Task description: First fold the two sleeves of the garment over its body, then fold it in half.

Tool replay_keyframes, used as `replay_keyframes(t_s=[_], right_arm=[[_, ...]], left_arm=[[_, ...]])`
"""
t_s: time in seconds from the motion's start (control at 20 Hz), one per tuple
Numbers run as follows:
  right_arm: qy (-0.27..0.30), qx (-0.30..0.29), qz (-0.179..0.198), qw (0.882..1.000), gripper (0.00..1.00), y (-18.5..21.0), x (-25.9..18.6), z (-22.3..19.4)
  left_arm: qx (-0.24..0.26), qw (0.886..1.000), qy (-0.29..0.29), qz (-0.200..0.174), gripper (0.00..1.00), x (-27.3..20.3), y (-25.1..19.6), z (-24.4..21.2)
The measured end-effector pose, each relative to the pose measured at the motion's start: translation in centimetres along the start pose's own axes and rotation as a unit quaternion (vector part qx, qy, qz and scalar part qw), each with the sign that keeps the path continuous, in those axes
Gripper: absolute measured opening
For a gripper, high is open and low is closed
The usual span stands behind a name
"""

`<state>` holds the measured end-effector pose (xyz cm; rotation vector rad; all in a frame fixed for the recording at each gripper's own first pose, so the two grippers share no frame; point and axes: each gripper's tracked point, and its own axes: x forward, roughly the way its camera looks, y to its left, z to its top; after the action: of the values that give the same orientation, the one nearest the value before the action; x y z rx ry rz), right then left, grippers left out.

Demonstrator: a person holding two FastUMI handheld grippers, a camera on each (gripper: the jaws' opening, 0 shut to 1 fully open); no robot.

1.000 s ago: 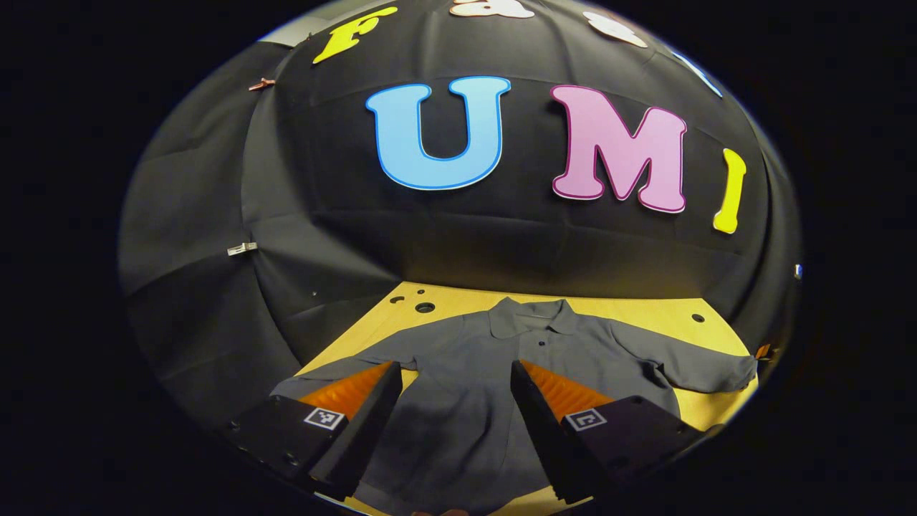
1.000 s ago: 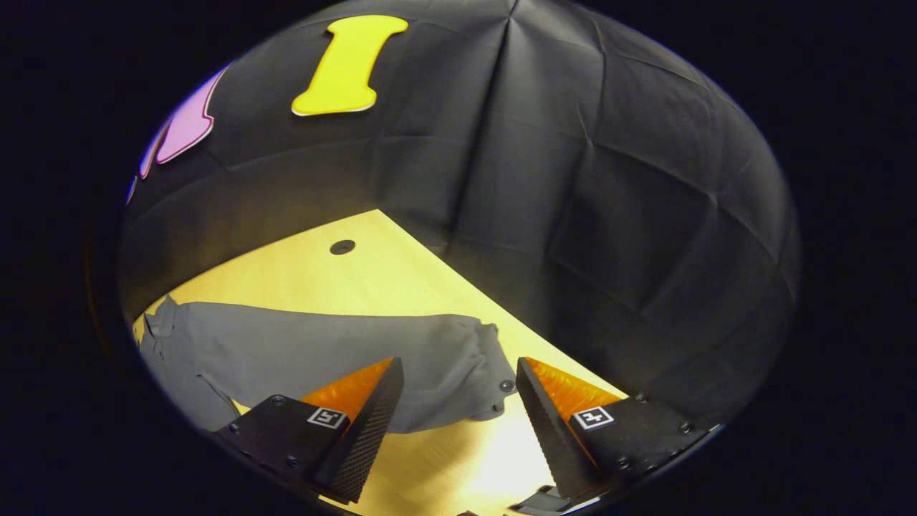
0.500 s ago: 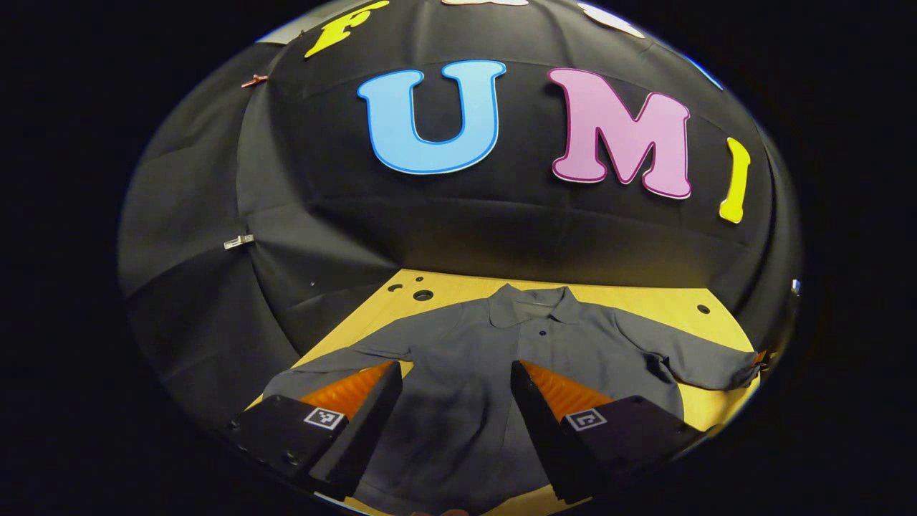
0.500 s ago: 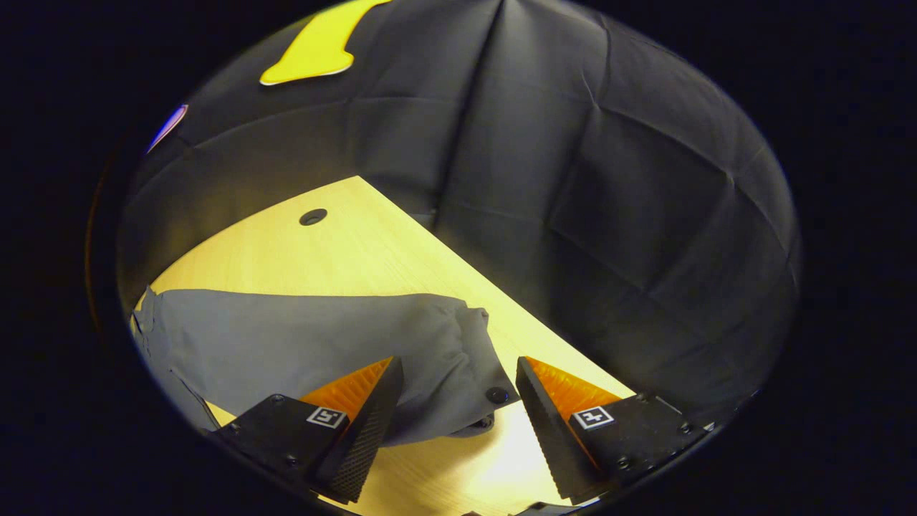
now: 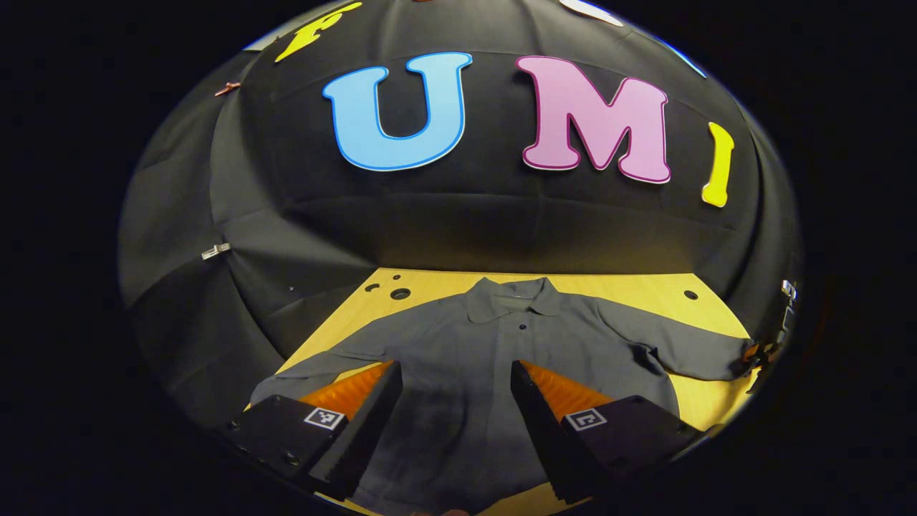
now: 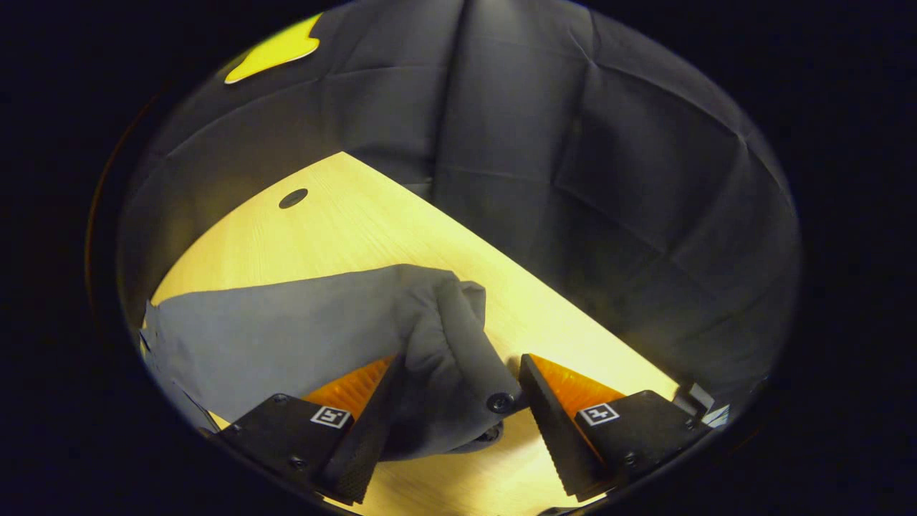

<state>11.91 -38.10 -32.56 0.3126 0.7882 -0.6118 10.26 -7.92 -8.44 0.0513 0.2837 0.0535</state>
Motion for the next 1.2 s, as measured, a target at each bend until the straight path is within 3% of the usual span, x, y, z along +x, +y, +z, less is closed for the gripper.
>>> replay_keyframes(t_s=[0.1,0.2,0.3,0.35,0.4,0.45,0.5,0.9,1.05,1.1,1.2], right_arm=[[0.003,-0.014,0.012,1.0,0.97,0.3,0.2,0.1],[0.002,-0.031,0.03,0.999,0.77,1.5,0.3,0.0],[0.0,-0.035,0.039,0.999,0.41,2.4,0.5,0.0],[-0.005,-0.039,0.035,0.999,0.35,2.6,0.6,-0.1],[-0.004,-0.044,0.043,0.998,0.18,3.1,0.7,0.0],[-0.005,-0.046,0.043,0.998,0.18,3.3,1.1,0.1],[0.002,-0.049,0.051,0.997,0.1,3.4,1.1,0.1],[0.0,-0.074,0.072,0.995,0.06,5.0,-0.6,1.3],[-0.023,-0.119,0.09,0.988,0.06,7.0,-3.1,3.1],[-0.035,-0.126,0.1,0.986,0.01,8.0,-4.0,4.0],[-0.056,-0.14,0.123,0.981,0.06,10.7,-6.0,5.3]], left_arm=[[0.008,1.0,-0.002,-0.004,0.96,0.1,-0.4,0.2],[0.009,1.0,-0.001,-0.01,0.96,0.1,-0.8,0.2],[0.009,1.0,0.001,-0.015,0.96,0.1,-1.2,0.0],[0.008,1.0,0.001,-0.014,0.96,0.1,-1.1,0.0],[0.007,1.0,0.0,-0.014,0.96,0.0,-1.0,0.1],[0.006,1.0,0.0,-0.013,0.97,-0.1,-0.8,0.0],[0.004,1.0,0.0,-0.012,0.97,-0.2,-0.6,-0.1],[-0.034,0.999,0.013,0.015,0.97,-0.3,2.0,-1.6],[-0.043,0.999,0.007,0.03,0.97,-1.1,3.7,-1.6],[-0.046,0.998,0.008,0.034,0.97,-1.4,4.2,-1.8],[-0.048,0.998,0.007,0.046,0.97,-2.0,5.4,-2.2]])
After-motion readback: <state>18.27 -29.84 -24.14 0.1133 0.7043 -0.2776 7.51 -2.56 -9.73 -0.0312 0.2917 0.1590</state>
